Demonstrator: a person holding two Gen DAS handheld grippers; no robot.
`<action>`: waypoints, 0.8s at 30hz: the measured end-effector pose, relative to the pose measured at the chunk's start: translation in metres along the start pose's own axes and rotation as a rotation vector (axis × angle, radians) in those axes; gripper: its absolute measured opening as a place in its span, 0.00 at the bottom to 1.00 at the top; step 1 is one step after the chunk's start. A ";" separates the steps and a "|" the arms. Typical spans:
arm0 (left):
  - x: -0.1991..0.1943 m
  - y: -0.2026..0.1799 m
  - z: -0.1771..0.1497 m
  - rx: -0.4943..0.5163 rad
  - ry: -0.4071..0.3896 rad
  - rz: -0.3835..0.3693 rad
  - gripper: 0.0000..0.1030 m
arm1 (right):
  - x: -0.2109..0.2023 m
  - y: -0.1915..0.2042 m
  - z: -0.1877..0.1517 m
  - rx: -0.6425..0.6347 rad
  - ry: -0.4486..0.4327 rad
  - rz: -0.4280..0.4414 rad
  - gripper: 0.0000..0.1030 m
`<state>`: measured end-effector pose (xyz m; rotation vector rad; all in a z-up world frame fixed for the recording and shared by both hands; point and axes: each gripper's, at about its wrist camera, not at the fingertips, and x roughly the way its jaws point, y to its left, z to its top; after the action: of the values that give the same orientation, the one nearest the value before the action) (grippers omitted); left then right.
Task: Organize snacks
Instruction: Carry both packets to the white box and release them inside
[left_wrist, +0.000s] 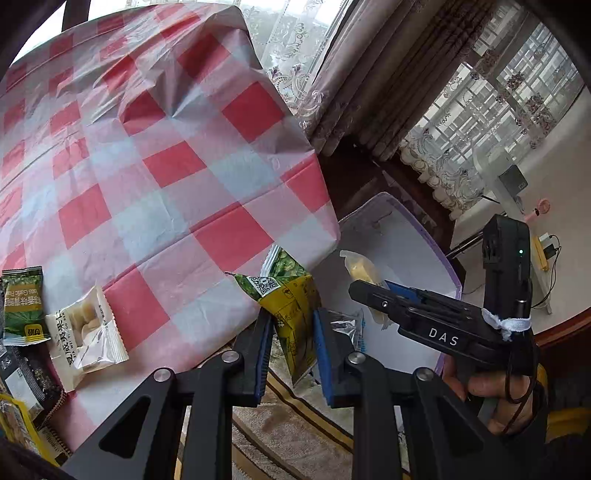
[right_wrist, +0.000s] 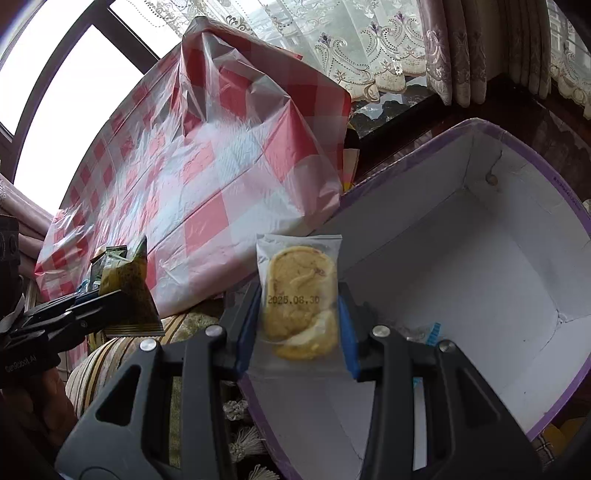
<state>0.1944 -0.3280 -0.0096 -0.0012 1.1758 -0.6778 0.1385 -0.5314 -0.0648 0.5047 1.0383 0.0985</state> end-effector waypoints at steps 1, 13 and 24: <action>0.008 -0.006 0.003 0.013 0.023 -0.004 0.23 | 0.001 -0.005 -0.001 0.015 0.005 -0.004 0.42; 0.058 -0.029 0.014 0.043 0.170 0.013 0.23 | 0.013 -0.031 -0.004 0.096 0.031 -0.004 0.45; 0.040 -0.017 0.012 0.000 0.109 0.018 0.24 | 0.008 -0.008 0.000 0.048 0.022 0.011 0.47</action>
<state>0.2049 -0.3657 -0.0322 0.0467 1.2789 -0.6685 0.1413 -0.5358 -0.0753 0.5543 1.0612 0.0889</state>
